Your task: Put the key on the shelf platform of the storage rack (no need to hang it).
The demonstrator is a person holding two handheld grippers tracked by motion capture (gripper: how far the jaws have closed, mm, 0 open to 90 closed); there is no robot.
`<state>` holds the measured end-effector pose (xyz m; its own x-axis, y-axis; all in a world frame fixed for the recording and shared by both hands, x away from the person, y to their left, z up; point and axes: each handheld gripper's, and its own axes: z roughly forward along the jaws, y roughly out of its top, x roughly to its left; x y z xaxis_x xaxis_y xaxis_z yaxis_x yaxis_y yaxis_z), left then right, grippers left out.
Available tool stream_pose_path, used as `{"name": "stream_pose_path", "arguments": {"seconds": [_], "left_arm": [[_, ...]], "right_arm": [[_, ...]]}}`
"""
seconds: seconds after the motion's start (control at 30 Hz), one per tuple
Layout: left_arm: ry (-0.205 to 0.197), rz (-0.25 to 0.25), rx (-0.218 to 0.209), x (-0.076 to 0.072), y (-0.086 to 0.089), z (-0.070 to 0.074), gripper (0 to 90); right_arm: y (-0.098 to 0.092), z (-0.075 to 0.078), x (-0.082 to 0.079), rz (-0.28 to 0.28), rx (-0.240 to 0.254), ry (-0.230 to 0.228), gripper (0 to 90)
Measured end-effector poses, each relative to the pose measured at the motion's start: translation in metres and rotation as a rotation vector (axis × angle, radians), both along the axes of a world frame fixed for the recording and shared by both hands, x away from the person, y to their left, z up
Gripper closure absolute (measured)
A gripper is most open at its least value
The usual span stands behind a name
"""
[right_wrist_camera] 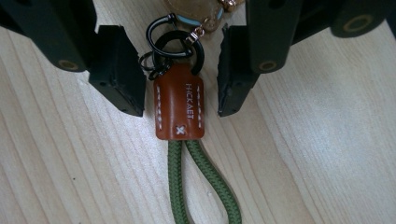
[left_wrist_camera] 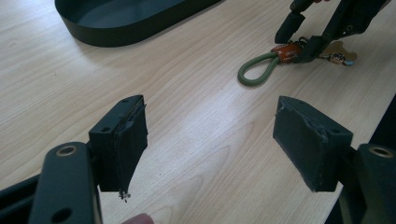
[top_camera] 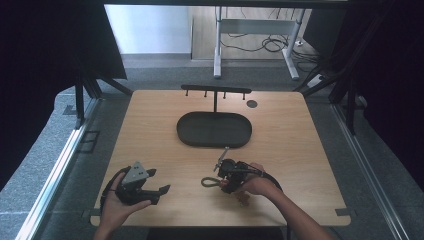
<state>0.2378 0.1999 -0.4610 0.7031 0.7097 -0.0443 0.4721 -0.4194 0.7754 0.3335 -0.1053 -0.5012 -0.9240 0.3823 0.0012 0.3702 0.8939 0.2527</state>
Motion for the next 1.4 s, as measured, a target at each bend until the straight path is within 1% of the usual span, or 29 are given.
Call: {"name": "stream_pose_path", "arguments": {"seconds": [0.07,0.17,0.23,0.53,0.57,0.63,0.67,0.7,0.73,0.77,0.8,0.83,0.9,0.93,1.0,1.13,1.33,1.4], "left_arm": [[0.000,0.000,0.000,0.000,0.000,0.000,26.4],[0.000,-0.001,0.001,0.000,0.000,0.001,26.4],[0.000,0.000,0.000,0.000,0.000,0.000,26.4],[-0.008,0.006,-0.005,-0.001,0.002,0.002,26.5],[-0.010,0.007,-0.007,-0.001,0.003,0.002,26.5],[-0.010,0.011,-0.008,-0.001,0.004,0.002,26.5],[-0.009,0.013,-0.010,-0.001,0.004,0.002,26.5],[-0.012,0.015,-0.008,0.000,0.005,0.002,26.6],[-0.012,0.015,-0.008,0.000,0.005,0.002,26.7],[-0.015,0.016,-0.010,-0.001,0.005,0.002,26.7],[-0.019,0.017,-0.010,-0.001,0.004,0.003,26.7],[-0.022,0.017,-0.012,-0.001,0.004,0.003,26.7],[-0.024,0.017,-0.012,-0.001,0.005,0.004,26.8],[-0.024,0.017,-0.012,-0.001,0.005,0.004,26.8],[-0.025,0.020,-0.014,-0.001,0.006,0.004,26.8],[-0.024,0.026,-0.015,-0.001,0.009,0.005,26.8],[-0.023,0.033,-0.019,-0.001,0.010,0.005,26.8],[-0.021,0.032,-0.017,-0.001,0.010,0.004,26.8]], "right_arm": [[0.001,-0.002,-0.001,0.006,-0.006,-0.005,57.2],[0.002,-0.002,-0.001,0.004,-0.002,0.002,60.6],[0.002,-0.002,-0.001,0.008,-0.002,-0.004,64.9],[-0.002,0.000,0.001,0.015,-0.006,0.004,66.4],[-0.005,0.005,0.001,0.010,0.014,0.012,66.5],[-0.007,0.012,0.002,0.010,0.028,0.008,66.5],[-0.007,0.012,0.002,0.010,0.028,0.008,66.5],[-0.010,0.020,0.002,0.005,0.040,0.001,66.6],[-0.010,0.020,0.002,0.005,0.040,0.001,66.6],[-0.012,0.024,0.002,0.005,0.047,-0.003,66.7],[-0.015,0.032,0.002,0.002,0.067,-0.004,66.7],[-0.017,0.035,0.002,0.012,0.073,-0.012,66.7],[-0.019,0.042,0.001,0.010,0.079,-0.021,66.7],[-0.019,0.042,0.001,0.010,0.079,-0.021,66.7],[-0.021,0.051,0.000,0.005,0.093,-0.031,66.7],[-0.024,0.060,0.000,0.005,0.101,-0.042,66.7],[-0.026,0.068,0.002,0.004,0.095,-0.054,66.7],[-0.026,0.073,0.003,0.000,0.094,-0.055,66.7]]}}
